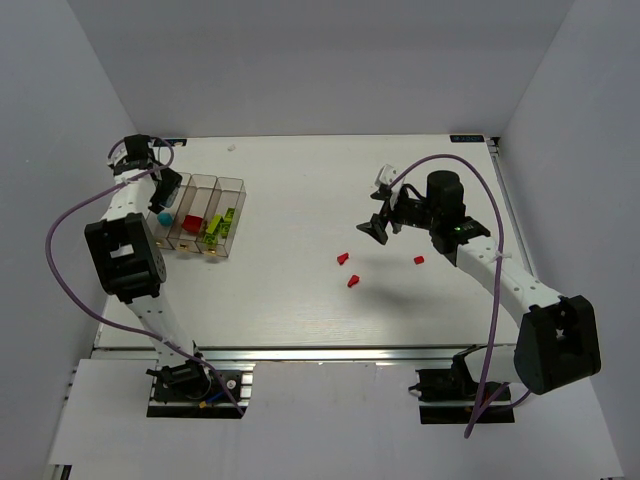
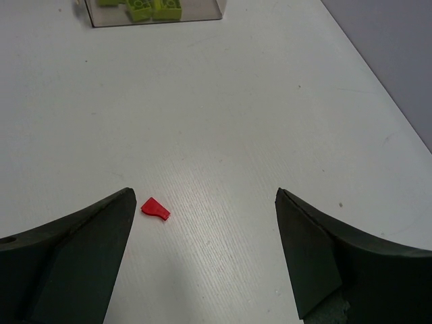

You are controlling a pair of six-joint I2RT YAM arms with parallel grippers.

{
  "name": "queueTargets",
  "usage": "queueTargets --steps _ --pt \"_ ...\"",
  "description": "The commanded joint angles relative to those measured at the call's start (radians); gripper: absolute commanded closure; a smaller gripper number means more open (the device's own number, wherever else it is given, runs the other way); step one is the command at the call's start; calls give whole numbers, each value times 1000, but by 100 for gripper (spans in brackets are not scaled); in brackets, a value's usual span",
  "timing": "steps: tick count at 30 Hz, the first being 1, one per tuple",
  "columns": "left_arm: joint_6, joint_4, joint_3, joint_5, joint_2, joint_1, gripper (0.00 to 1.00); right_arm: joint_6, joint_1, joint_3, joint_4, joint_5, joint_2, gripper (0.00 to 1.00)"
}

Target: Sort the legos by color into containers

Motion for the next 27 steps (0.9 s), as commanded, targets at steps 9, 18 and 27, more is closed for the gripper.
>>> queueTargets --steps 9,18,27 --pt "-7 -5 43 3 -16 10 41 13 -16 10 19 -29 1 11" --pt "12 -5 41 12 -23 10 22 19 -22 12 16 -40 11 11" --pt "19 -10 46 27 -31 19 13 26 -28 12 16 -45 11 11"
